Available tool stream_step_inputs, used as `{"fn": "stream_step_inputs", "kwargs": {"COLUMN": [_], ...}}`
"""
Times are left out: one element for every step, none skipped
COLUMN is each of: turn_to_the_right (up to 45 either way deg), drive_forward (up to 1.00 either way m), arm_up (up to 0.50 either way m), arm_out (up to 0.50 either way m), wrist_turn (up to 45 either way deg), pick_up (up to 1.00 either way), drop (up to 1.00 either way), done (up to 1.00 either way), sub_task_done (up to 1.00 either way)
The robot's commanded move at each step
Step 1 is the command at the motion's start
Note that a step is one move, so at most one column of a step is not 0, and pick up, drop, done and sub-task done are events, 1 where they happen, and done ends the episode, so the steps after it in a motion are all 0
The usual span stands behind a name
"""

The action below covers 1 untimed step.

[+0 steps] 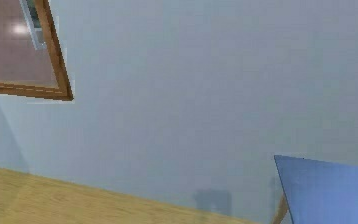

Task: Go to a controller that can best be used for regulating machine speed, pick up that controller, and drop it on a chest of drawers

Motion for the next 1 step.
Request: {"fn": "stream_step_inputs", "kwargs": {"turn_to_the_right": [0.0], "drive_forward": [0.0], "arm_up": [0.3], "arm_out": [0.0], "wrist_turn": [0.0], "pick_up": [0.0], "drop": [0.0], "done": [0.0], "sub_task_done": [0.0]}}
